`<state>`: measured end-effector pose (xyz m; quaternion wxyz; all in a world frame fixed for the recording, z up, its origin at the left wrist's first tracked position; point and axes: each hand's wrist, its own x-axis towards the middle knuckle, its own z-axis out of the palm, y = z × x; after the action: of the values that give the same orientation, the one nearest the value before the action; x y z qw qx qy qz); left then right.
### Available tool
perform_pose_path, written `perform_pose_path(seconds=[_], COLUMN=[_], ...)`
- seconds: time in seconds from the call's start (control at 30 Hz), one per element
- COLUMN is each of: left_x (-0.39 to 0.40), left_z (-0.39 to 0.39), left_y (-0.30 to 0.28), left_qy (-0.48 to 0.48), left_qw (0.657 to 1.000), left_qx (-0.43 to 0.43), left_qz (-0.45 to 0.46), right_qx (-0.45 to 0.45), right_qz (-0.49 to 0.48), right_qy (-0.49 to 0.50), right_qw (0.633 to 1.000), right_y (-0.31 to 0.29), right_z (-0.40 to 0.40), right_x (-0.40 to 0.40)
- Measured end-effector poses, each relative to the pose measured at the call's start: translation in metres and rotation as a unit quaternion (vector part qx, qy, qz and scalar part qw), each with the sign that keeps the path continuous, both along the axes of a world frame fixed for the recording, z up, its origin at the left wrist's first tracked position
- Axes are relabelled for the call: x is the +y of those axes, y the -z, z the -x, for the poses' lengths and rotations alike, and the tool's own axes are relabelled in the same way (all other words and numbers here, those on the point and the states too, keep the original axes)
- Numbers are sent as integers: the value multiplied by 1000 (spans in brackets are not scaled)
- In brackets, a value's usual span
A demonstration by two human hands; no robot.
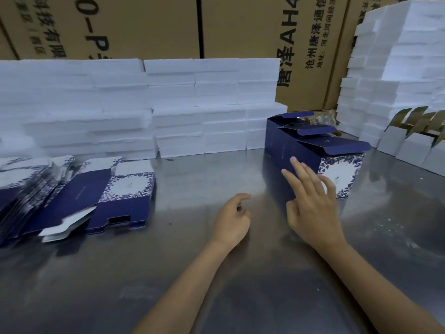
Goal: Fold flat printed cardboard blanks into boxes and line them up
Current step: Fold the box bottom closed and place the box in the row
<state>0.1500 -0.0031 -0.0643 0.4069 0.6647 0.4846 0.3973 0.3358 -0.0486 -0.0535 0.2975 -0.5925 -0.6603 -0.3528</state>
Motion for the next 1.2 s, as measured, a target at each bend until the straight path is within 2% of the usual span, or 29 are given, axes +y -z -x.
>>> perform_pose_path(seconds=[0.1, 0.2, 0.27, 0.37, 0.47, 0.5, 0.57, 0.73, 0.8, 0.97, 1.07, 1.13, 1.2], left_x=[-9, -13, -10, -10, -9, -7, -1, 9, 9, 8, 6, 4, 4], left_z=[20, 52, 80, 121, 161, 172, 190, 213, 218, 223, 222, 221, 221], left_y=[-4, -6, -8, -10, -17, -22, -30, -35, -35, -37, -37, -38, -40], left_qy=[-5, -39, -70, -119, -247, -287, -338, -413, -430, -454, -494, -524, -548], left_qw=[1000, 997, 995, 988, 958, 943, 922, 891, 882, 866, 845, 822, 809], left_qx=[-21, -27, -53, -94, -66, -62, -82, -98, -111, -133, -47, 24, 35], left_qz=[-20, -56, -45, -35, -133, -154, -170, -161, -157, -161, -200, -221, -209], right_qx=[37, 95, 161, 310, 417, 424, 389, 370, 399, 555, 616, 635, 661], right_qz=[72, 168, 215, 270, 328, 352, 387, 369, 361, 356, 338, 332, 318], right_qy=[-75, -137, -173, -214, -221, -209, -177, -113, -97, -125, -139, -139, -143], right_qw=[994, 972, 948, 886, 818, 807, 817, 845, 837, 741, 698, 684, 665], right_y=[0, -1, -1, 2, 3, 3, 3, 0, -3, -10, -16, -17, -16], right_z=[40, 85, 119, 173, 227, 242, 268, 306, 306, 287, 271, 261, 250], right_x=[-6, -10, -8, 4, 24, 31, 43, 63, 68, 76, 75, 73, 68])
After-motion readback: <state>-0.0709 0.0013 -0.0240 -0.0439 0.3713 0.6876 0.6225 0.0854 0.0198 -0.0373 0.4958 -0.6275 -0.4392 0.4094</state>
